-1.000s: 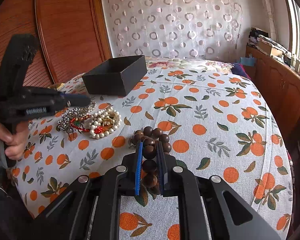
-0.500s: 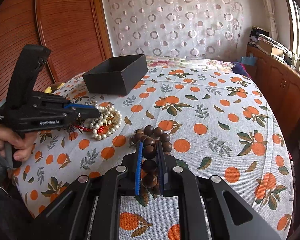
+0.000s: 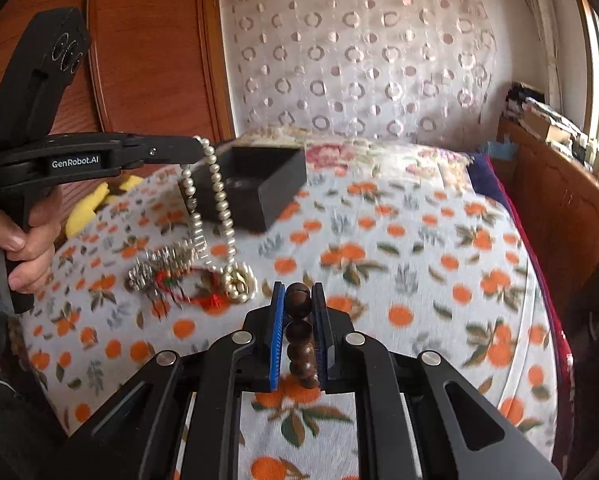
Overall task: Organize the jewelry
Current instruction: 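Carry the pearl necklace into the black box with the left gripper while the right carries the beads over it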
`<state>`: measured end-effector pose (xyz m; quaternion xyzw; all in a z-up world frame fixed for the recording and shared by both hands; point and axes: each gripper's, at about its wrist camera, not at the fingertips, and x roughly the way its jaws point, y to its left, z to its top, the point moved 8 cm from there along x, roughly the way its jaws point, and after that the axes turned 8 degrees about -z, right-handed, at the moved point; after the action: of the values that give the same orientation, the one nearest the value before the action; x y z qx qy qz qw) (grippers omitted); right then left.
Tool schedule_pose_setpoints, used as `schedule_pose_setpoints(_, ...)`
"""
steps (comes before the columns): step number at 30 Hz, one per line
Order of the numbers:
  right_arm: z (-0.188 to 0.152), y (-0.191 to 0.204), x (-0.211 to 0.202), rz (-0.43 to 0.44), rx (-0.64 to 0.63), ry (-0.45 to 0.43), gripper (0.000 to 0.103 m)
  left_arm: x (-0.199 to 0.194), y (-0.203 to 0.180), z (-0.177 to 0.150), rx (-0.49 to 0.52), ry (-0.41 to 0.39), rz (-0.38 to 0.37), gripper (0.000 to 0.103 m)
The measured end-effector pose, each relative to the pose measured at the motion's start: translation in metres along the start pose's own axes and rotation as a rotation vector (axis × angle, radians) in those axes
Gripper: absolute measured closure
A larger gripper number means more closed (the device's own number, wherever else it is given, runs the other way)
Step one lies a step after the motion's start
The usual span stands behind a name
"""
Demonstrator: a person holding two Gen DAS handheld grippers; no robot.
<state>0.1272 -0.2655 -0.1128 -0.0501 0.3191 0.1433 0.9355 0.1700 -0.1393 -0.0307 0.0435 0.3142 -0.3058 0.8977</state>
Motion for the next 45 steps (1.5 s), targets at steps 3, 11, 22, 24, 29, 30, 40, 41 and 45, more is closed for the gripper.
schedule_pose_setpoints(3,0.016,0.001,-0.004,0.000,-0.009,-0.024,0.088,-0.013,-0.001,0.016,0.009,-0.041,0.010,0.097)
schedule_pose_setpoints(11,0.053,0.005,-0.010,0.015,-0.027,-0.078,0.088,-0.033,0.011,0.042,0.010,-0.098,0.043,0.097)
schedule_pose_setpoints(22,0.100,0.025,-0.005,0.029,-0.090,-0.124,0.088,-0.059,0.029,0.075,0.015,-0.149,0.069,0.097)
schedule_pose_setpoints(24,0.109,0.026,-0.003,0.032,-0.094,-0.133,0.088,-0.063,0.033,0.082,0.017,-0.158,0.074,0.097)
schedule_pose_setpoints(29,0.135,0.030,0.001,0.040,-0.101,-0.159,0.088,-0.072,0.045,0.097,0.013,-0.181,0.087,0.097)
schedule_pose_setpoints(30,0.142,0.030,0.002,0.042,-0.103,-0.165,0.088,-0.072,0.048,0.100,0.011,-0.185,0.091,0.097)
schedule_pose_setpoints(40,0.185,0.036,0.019,0.079,-0.124,-0.187,0.088,-0.069,0.072,0.124,0.012,-0.180,0.101,0.096)
schedule_pose_setpoints(41,0.188,0.037,0.022,0.082,-0.127,-0.187,0.088,-0.065,0.076,0.123,0.008,-0.172,0.100,0.096)
schedule_pose_setpoints(45,0.196,0.042,0.039,0.098,-0.142,-0.189,0.088,-0.045,0.094,0.107,-0.025,-0.129,0.092,0.096)
